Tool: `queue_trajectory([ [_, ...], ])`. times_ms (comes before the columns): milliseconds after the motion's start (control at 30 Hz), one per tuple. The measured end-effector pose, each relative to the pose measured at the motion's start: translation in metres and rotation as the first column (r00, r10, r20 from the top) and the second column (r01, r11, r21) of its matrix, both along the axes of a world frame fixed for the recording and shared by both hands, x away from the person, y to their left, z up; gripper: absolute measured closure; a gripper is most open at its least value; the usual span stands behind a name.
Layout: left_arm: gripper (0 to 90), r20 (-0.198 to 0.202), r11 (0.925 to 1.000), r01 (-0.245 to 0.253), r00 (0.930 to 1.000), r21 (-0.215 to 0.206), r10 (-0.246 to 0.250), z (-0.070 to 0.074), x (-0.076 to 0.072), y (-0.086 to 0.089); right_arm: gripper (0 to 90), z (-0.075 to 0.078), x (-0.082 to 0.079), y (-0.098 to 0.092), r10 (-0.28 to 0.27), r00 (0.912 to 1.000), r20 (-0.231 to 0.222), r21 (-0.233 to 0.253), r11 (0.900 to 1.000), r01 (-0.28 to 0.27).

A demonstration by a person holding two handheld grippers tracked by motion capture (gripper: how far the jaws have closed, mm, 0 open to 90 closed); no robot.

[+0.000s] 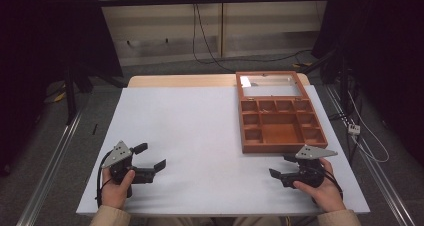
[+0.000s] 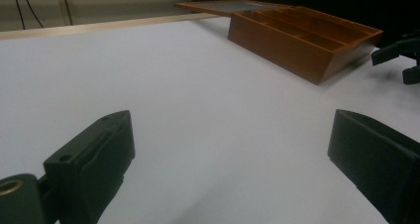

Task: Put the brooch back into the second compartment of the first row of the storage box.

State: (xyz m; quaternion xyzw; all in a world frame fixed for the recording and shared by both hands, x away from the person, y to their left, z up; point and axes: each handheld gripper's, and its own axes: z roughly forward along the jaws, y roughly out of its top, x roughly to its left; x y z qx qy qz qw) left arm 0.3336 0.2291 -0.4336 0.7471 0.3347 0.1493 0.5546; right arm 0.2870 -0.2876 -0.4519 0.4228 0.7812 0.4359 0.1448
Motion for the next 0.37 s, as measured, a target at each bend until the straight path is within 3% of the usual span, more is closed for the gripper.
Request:
queue_trajectory([
  [367, 4.2, 0.002, 1.0, 0.0, 1.0, 0.0, 0.0, 0.0003, -0.0003, 0.0004, 19.2, -0.0005, -0.0024, -0.0022, -0.015, 0.9998, 0.01, 0.009, 1.0, 0.015],
])
